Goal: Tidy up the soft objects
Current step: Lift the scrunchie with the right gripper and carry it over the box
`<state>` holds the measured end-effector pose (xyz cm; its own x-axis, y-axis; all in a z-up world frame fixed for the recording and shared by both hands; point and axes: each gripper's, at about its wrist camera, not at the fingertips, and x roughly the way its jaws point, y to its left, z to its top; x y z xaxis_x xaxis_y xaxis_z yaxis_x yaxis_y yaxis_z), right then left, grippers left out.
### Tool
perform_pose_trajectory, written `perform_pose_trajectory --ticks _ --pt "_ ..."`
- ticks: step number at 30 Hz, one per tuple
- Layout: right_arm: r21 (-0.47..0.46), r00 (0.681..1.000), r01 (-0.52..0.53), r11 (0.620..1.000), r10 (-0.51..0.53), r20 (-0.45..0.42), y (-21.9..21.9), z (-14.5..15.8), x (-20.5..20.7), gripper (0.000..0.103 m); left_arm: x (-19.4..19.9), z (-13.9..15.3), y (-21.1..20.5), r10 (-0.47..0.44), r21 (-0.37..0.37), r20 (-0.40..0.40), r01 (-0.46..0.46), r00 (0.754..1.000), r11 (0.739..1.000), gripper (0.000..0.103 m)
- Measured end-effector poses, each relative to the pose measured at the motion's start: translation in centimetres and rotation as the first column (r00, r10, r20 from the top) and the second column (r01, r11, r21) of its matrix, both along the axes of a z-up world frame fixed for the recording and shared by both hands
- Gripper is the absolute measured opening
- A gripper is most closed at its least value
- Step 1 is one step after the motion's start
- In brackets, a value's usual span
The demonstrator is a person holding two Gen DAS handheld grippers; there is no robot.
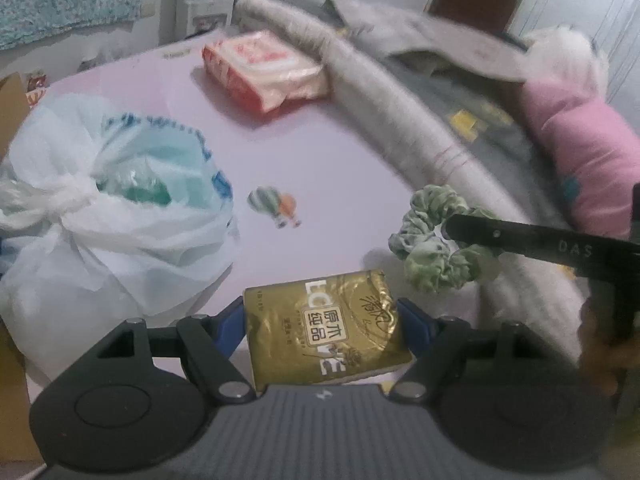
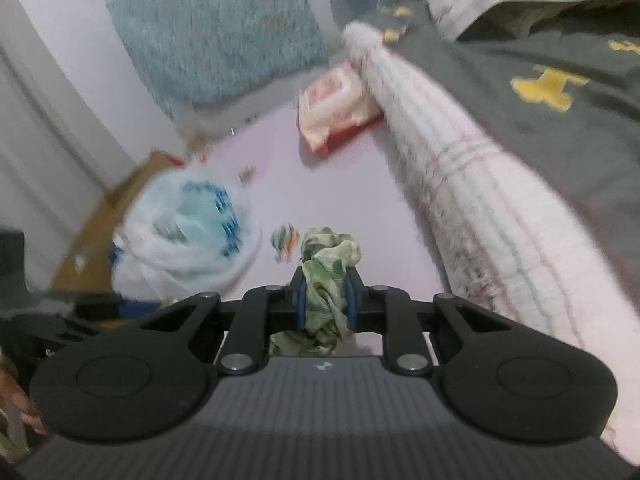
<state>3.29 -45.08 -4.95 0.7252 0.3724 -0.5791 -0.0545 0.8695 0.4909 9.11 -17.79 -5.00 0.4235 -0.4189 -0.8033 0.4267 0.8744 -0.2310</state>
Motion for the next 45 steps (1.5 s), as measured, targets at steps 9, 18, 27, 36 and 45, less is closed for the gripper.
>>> perform_pose_trajectory --ticks 9,18,27,36,45 --pt "0.047 0.983 -0.052 0.998 0.043 0.180 1.6 7.3 -1.1 0.017 -2.6 8.0 4.7 0.082 -0.154 0.163 -0.057 0.983 0.986 0.079" --pt "0.166 0.913 -0.341 0.925 0.284 0.294 10.4 11.7 3.9 0.017 -5.2 14.3 17.0 0.399 -0.245 0.274 -0.338 0.875 0.909 0.079" --pt "0.264 0.850 -0.524 0.810 0.475 0.227 21.7 11.4 10.1 0.017 -5.1 10.8 26.4 0.562 -0.224 0.148 -0.526 0.813 0.820 0.079" --pt "0.275 0.831 -0.556 0.784 0.536 0.152 27.4 10.2 11.5 0.017 -2.7 3.6 29.4 0.568 -0.089 -0.044 -0.569 0.822 0.817 0.079" --pt "0.281 0.831 -0.552 0.785 0.544 0.114 28.3 8.2 13.8 0.018 -1.7 2.0 29.1 0.562 -0.027 -0.055 -0.564 0.825 0.826 0.079"
